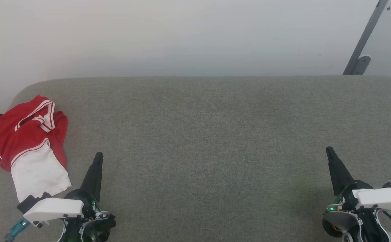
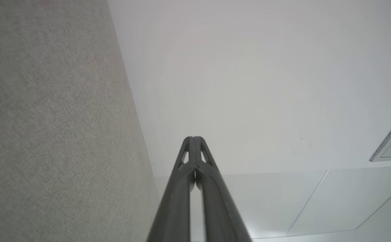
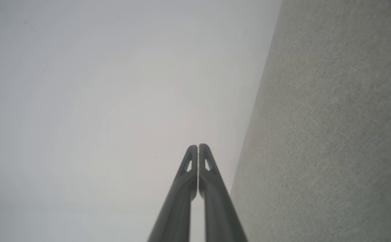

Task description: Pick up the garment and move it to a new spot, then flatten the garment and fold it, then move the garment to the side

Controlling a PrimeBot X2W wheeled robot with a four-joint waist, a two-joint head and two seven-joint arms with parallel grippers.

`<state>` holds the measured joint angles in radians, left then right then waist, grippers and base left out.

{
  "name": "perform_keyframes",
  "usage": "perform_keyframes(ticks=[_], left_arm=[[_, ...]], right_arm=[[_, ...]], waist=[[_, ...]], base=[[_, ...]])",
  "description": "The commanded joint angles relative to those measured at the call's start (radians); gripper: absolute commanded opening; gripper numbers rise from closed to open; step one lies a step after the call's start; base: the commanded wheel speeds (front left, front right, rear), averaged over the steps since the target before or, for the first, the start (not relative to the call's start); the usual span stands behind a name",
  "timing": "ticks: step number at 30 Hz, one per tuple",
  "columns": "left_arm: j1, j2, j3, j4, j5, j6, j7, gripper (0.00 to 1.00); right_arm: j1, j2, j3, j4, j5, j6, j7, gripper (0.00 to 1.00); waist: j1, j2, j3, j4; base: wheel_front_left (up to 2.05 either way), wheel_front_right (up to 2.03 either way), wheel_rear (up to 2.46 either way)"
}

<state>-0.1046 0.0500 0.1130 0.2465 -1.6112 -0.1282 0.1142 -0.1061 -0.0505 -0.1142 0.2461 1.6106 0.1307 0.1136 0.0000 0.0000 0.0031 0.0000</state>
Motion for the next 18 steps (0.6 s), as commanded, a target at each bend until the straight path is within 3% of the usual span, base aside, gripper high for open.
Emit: perform_keyframes(ticks=[1,4,5,18], left_arm=[[-0.011,-0.003,0.002,-0.001,-0.003,-0.005,0.002,0.00],[-0.011,-0.003,0.002,-0.001,-0.003,-0.005,0.002,0.00],[0.000,0.000,0.000,0.000,0.000,0.000,0.000,1.00],[0.033,0.001,-0.023,-0.034,0.003,0.033,-0.049,1.00]], right_arm=[[-0.005,0.003,0.000,-0.003,0.005,0.000,0.002,0.00],[-0.005,0.003,0.000,-0.003,0.005,0.000,0.002,0.00],[0.000,0.000,0.000,0.000,0.000,0.000,0.000,1.00],[0.009,-0.002,0.043,0.006,-0.042,0.000,-0.045,1.00]], waist=[[0.0000,0.0000,0.000,0.000],[0.0000,0.0000,0.000,0.000],[0.0000,0.0000,0.000,0.000],[0.0000,0.0000,-0.001,0.000]], base=[[0.00,0.00,0.00],[0.00,0.00,0.00],[0.00,0.00,0.00],[0.00,0.00,0.00]])
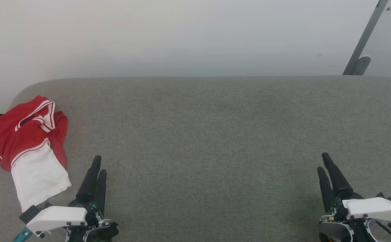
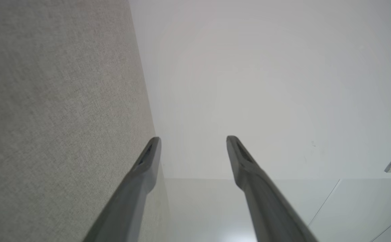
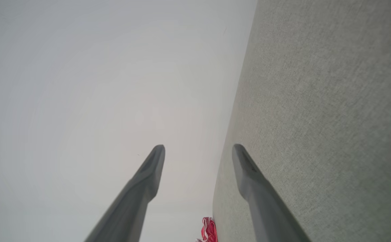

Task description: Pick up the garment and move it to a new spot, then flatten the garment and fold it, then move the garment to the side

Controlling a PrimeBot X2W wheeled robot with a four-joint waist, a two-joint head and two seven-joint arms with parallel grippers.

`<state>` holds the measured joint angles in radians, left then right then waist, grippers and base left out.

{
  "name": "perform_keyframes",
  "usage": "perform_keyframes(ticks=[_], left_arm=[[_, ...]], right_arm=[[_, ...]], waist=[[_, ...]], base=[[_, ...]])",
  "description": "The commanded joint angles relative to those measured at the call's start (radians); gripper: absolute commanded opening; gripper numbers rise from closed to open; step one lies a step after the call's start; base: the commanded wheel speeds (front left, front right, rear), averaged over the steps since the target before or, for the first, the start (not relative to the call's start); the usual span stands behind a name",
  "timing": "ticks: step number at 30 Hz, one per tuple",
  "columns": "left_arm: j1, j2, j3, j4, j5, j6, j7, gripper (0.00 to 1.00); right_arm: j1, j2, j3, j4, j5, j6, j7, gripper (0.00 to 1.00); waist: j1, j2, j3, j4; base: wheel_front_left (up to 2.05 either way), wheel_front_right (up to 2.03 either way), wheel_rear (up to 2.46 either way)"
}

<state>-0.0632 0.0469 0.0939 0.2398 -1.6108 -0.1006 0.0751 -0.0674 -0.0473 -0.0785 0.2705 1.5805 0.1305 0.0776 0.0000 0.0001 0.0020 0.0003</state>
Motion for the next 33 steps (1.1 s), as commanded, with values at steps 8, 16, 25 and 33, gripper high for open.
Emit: perform_keyframes(ticks=[8,16,25,33], left_arm=[[0.006,0.031,-0.024,-0.059,0.069,0.045,-0.048,1.00],[0.014,0.072,-0.050,-0.075,0.190,0.084,-0.080,1.00],[0.022,0.117,-0.077,-0.097,0.395,0.125,-0.115,1.00],[0.032,0.154,-0.094,-0.101,0.553,0.141,-0.143,1.00]], right_arm=[[-0.039,-0.021,0.041,-0.015,-0.092,0.000,-0.042,1.00],[-0.050,-0.046,0.058,0.000,-0.216,0.000,-0.067,1.00],[-0.068,-0.071,0.055,0.019,-0.421,0.000,-0.076,1.00],[-0.075,-0.083,0.050,0.017,-0.565,0.000,-0.077,1.00]], waist=[[0.0000,-0.0001,-0.003,0.000],[0.0000,-0.0001,-0.006,0.000],[0.0000,-0.0001,-0.010,-0.001],[0.0000,-0.0001,-0.013,-0.004]], base=[[0.00,0.00,0.00],[0.00,0.00,0.00],[0.00,0.00,0.00],[0.00,0.00,0.00]])
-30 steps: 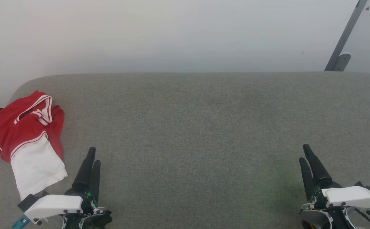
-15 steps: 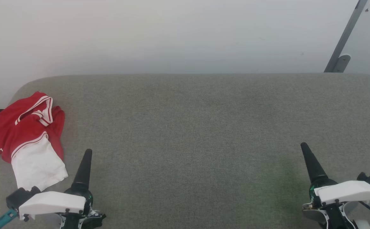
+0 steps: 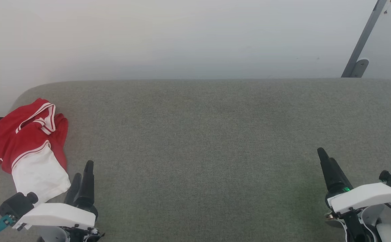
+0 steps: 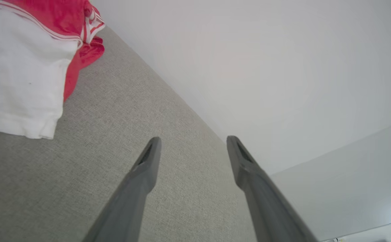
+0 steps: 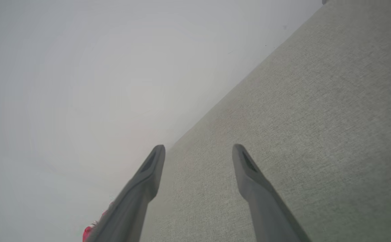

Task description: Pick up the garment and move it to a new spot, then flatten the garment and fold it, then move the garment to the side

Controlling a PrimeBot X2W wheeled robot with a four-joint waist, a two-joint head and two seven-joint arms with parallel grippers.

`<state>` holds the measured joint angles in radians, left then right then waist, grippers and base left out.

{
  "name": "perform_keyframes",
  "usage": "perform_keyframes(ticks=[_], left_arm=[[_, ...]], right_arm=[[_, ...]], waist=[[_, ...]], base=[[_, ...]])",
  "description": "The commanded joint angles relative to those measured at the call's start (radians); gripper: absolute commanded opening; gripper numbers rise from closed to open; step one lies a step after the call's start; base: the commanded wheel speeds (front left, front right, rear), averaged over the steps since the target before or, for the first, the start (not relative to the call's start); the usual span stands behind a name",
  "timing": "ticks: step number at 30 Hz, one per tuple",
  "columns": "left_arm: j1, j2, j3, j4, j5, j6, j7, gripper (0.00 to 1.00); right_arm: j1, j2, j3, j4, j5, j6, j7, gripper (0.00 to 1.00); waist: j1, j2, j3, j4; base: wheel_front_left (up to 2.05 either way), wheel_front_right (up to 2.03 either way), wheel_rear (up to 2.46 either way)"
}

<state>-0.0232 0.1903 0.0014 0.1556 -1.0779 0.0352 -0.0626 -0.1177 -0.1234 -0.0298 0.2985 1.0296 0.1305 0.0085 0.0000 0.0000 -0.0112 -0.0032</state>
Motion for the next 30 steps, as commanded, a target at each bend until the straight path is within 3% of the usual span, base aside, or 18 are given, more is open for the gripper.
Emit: perform_keyframes(ticks=[1,30], left_arm=[[-0.006,0.014,-0.003,-0.017,0.034,0.004,-0.009,1.00],[0.034,0.045,0.027,-0.037,0.348,-0.047,-0.092,1.00]], right_arm=[[-0.025,-0.008,0.000,-0.011,-0.028,0.000,-0.008,1.00],[-0.005,-0.023,-0.018,-0.053,-0.343,0.000,-0.034,1.00]], waist=[[0.0000,0.0000,0.000,0.000],[0.0000,0.0000,-0.008,-0.001]], base=[[0.00,0.00,0.00],[0.00,0.00,0.00]])
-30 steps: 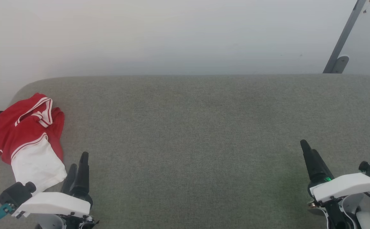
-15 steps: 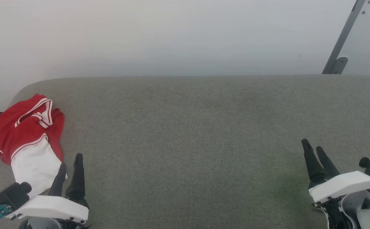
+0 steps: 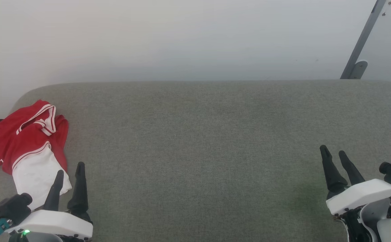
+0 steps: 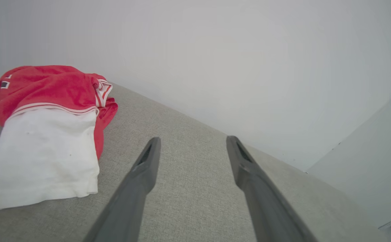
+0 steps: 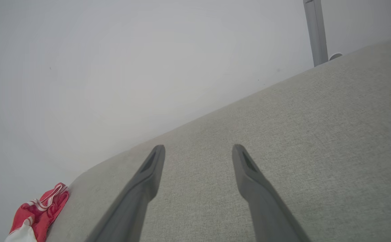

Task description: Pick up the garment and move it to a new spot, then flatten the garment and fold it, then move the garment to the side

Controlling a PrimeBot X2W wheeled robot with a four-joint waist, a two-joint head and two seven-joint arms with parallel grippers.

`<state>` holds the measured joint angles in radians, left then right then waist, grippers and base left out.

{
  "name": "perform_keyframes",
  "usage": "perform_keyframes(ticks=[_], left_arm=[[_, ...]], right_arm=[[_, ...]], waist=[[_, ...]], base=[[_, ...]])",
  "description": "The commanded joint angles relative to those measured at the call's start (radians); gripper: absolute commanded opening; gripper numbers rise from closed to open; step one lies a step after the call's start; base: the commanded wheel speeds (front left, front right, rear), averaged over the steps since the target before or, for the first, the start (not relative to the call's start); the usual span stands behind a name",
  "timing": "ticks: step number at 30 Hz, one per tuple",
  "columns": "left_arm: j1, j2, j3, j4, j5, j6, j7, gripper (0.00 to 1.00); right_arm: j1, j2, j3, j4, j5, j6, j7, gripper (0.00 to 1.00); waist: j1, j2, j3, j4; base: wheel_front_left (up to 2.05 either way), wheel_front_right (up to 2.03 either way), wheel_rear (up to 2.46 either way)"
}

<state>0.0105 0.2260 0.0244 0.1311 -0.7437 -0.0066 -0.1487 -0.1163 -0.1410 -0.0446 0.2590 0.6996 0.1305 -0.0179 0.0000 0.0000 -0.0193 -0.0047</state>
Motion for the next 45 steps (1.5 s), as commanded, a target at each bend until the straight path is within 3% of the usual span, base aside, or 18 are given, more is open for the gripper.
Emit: perform_keyframes(ticks=[1,45], left_arm=[[0.000,0.009,0.004,-0.015,0.033,-0.010,-0.011,1.00],[0.042,0.039,0.001,-0.040,0.334,-0.056,-0.104,1.00]], right_arm=[[-0.005,-0.006,-0.004,-0.017,-0.033,0.000,-0.009,1.00],[0.026,-0.005,-0.009,-0.082,-0.385,0.000,-0.036,1.00]], waist=[[0.0000,0.0000,-0.001,0.001],[0.0000,0.0000,-0.015,-0.002]], base=[[0.00,0.00,0.00],[0.00,0.00,0.00]])
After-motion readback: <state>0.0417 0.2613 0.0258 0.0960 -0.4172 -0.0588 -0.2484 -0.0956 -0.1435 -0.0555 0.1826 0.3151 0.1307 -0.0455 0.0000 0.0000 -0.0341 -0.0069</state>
